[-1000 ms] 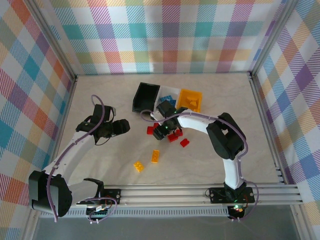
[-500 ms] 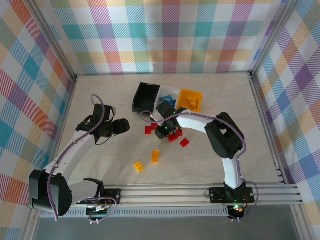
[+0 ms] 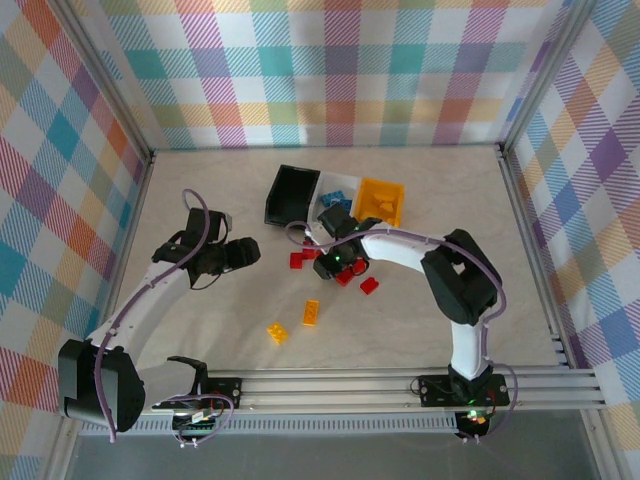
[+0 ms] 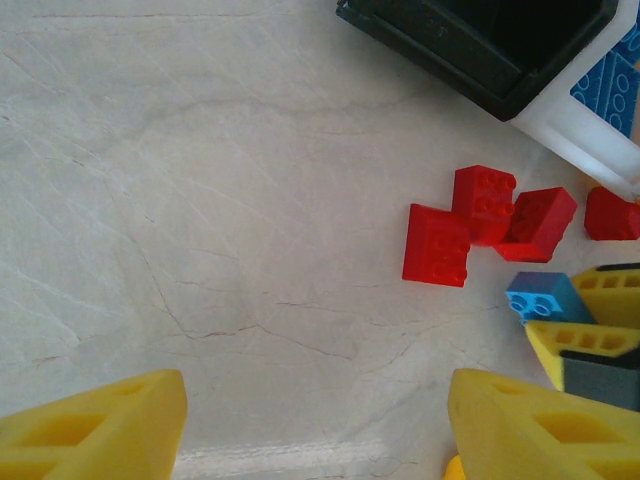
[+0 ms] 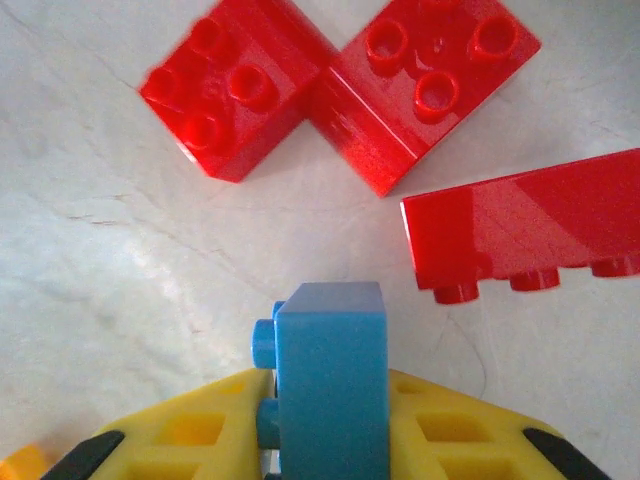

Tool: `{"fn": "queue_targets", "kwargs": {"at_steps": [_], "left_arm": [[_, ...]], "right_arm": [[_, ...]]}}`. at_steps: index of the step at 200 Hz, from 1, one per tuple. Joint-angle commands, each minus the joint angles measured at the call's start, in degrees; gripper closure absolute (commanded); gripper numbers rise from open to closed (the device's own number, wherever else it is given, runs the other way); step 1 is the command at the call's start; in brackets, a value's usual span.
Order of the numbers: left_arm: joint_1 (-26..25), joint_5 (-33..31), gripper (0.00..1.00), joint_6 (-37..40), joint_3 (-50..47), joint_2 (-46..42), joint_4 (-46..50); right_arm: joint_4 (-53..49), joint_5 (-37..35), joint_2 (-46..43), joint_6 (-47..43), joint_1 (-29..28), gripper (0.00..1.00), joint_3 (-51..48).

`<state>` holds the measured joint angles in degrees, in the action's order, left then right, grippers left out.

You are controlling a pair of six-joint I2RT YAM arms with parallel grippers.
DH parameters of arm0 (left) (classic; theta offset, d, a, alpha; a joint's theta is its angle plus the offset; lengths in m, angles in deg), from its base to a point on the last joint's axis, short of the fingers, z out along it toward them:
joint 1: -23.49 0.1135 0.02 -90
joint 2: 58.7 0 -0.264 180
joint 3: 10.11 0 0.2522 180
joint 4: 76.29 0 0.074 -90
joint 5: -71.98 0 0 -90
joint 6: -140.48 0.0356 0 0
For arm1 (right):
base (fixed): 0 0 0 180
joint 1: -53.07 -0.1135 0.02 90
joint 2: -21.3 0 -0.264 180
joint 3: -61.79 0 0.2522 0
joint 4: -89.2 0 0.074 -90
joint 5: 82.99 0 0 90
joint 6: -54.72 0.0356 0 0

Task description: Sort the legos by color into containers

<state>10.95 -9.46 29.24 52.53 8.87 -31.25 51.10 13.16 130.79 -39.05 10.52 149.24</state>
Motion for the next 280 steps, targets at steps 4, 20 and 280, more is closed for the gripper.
{"fn": "queue_targets", "kwargs": {"at_steps": [4,20,280], "left_arm": [[1.2,0.9,0.3,0.39,-0.72,0.34,-0.27],[1.2,1.02,0.3,0.23,-0.8,0.24,-0.31],[-10.93,3.99,0.3,-1.26,-3.35,3.13,-3.81]], "right_arm": [[2.32,3.41,-4.84,2.7,0.52,0.72,-1.63],[2.72,5.11,-6.87,3.96,1.3,0.73,-2.23],[-11.82,2.79,20.2,10.41,15.52,0.62,43.3]]}}
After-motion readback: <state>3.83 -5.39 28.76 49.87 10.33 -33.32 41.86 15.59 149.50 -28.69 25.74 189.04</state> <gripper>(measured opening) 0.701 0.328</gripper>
